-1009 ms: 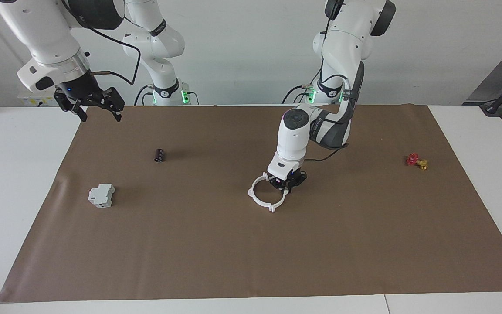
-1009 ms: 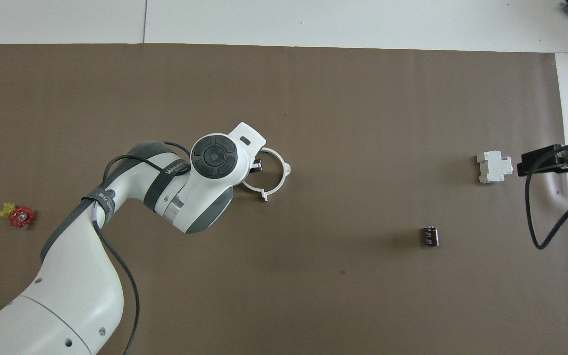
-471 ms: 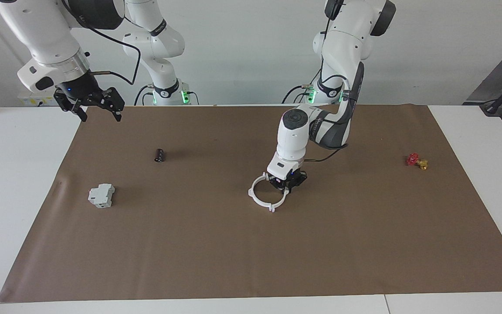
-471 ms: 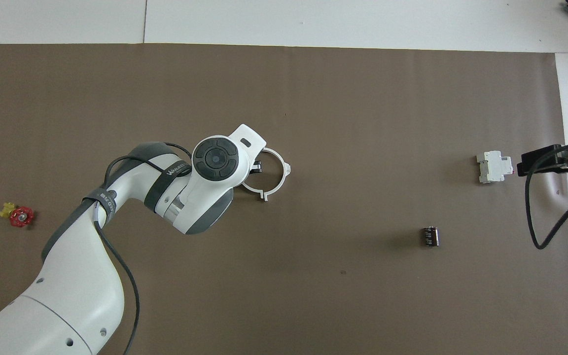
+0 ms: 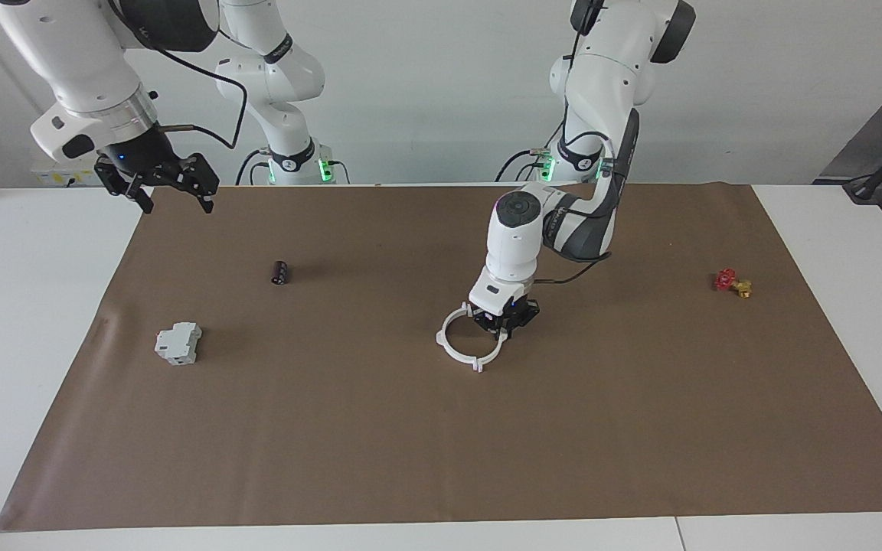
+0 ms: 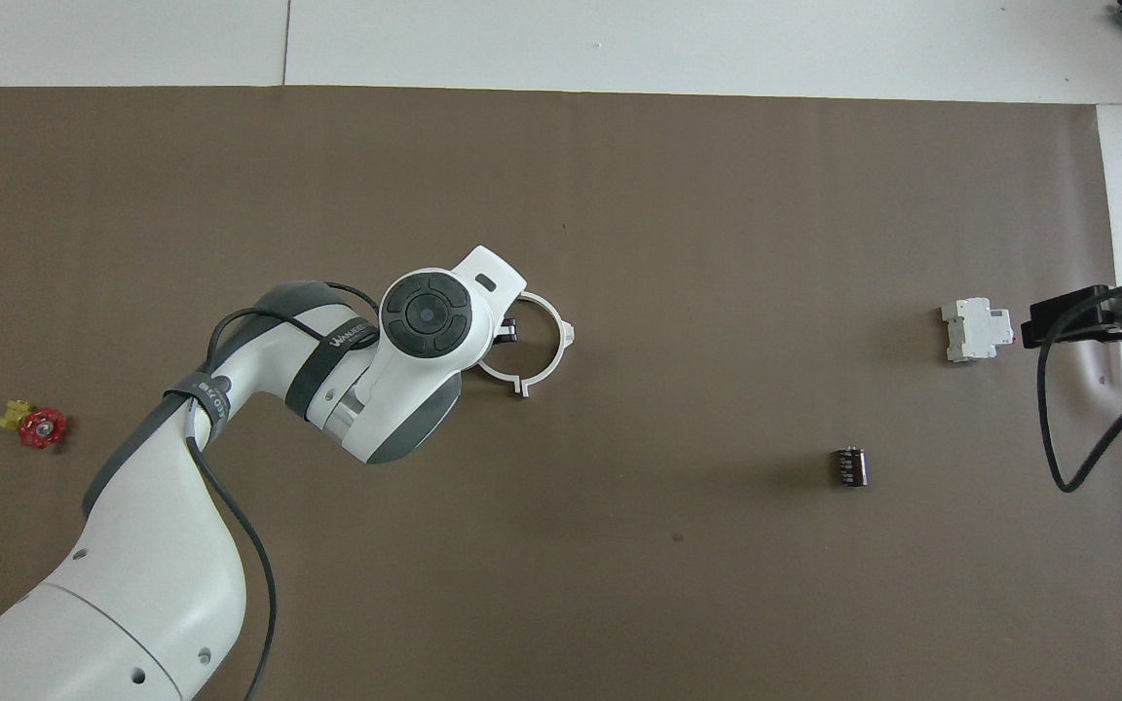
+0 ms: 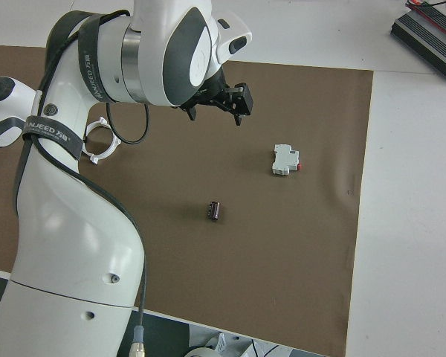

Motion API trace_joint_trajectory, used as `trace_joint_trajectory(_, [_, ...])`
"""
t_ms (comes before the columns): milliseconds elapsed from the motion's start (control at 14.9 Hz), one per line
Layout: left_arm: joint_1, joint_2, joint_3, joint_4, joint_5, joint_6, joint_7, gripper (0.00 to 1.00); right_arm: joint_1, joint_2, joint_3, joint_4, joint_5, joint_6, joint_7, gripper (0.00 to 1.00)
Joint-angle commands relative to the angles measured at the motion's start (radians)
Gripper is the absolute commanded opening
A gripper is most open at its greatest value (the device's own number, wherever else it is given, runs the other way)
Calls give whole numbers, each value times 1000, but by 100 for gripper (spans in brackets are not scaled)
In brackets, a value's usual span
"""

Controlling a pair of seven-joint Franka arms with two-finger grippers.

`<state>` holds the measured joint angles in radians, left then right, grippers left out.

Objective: Assemble drain pipe with both arms
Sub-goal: 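Press the held half-ring against the placed half-ring with the left gripper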

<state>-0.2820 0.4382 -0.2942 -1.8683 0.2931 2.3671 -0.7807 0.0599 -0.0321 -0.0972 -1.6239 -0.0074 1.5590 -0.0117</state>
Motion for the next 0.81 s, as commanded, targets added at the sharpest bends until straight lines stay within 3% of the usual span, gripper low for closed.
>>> trace_joint_trajectory(0, [-16,-23,13,-32,26,23,-28,0,-5,-25,4,-22,0,-7,-19,100])
trace_joint_trajectory(404, [-16,-29,13,-38,26,23,-29,0,-5,-25,4,-22,0,-7,-19,100])
trace_joint_trajectory(471, [-16,-29,13,-38,26,23,-29,8,-6,-25,4,-22,0,-7,-19,100])
trace_joint_trajectory(605, [-16,-29,13,-38,28,23,-28,47,-5,-25,4,-22,0,-7,-19,100])
trace_joint_trajectory(740, [-16,-29,13,-37,28,23,-28,93,-6,-25,4,-22,0,-7,-19,100])
